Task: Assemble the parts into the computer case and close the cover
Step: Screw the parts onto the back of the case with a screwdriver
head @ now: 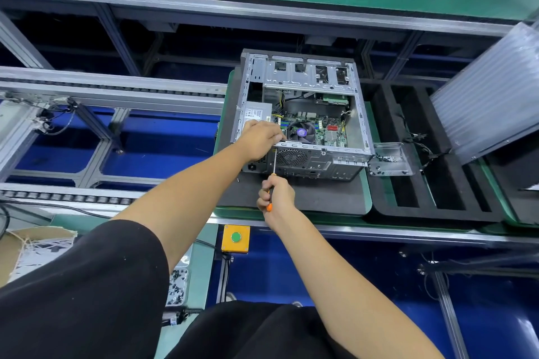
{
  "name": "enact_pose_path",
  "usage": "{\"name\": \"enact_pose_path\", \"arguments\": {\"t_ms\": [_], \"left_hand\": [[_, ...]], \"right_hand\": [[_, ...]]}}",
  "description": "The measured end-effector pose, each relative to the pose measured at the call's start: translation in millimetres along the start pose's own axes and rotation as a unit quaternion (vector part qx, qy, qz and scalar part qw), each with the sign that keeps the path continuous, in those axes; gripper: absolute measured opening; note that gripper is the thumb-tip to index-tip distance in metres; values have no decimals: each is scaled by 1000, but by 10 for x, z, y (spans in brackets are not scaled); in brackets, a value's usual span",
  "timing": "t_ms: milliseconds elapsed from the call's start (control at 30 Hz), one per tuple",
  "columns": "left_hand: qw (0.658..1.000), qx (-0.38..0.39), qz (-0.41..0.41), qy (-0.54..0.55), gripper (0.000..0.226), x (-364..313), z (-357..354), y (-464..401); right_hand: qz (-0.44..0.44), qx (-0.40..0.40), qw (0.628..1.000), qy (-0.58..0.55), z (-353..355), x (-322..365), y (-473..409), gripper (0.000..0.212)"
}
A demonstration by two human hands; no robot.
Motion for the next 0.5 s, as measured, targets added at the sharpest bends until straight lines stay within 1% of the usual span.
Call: {"name": "enact_pose_path", "arguments": {"t_ms": [33, 167, 200, 300, 400, 433, 500], "left_hand": [[1000, 2, 0, 2, 30, 3, -3, 2], [1000, 1, 0, 3, 29, -5, 0, 1], [1000, 1, -1, 3, 29, -3, 1, -1], [1000, -1, 2, 6, 29, 1, 2, 6], [1000, -2, 2, 9, 29, 10, 2, 9], [1000, -3, 2, 8, 29, 9, 2, 8], [1000, -4, 2, 8, 29, 5, 7, 12]], "right_hand": [[17, -23, 999, 21, 44, 30, -1, 16], [58, -66, 994, 64, 171, 97, -7, 4], [74, -84, 991, 79, 216, 115, -11, 4], [122, -119, 975, 143, 277, 182, -7, 11], [139, -136, 952, 237, 218, 234, 3, 19], [142, -149, 946, 251, 213, 253, 20, 19], [141, -163, 948, 235, 221, 260, 28, 19]]}}
Point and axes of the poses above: each hand's wrist, its own y-axis away from the middle knuckle, its own z-axis out of the back of the hand, x = y × z, the point moved 9 cm from there along -y, towards the middle knuckle, and after that the axes turned 4 degrees about -z, right-handed, at the moved point
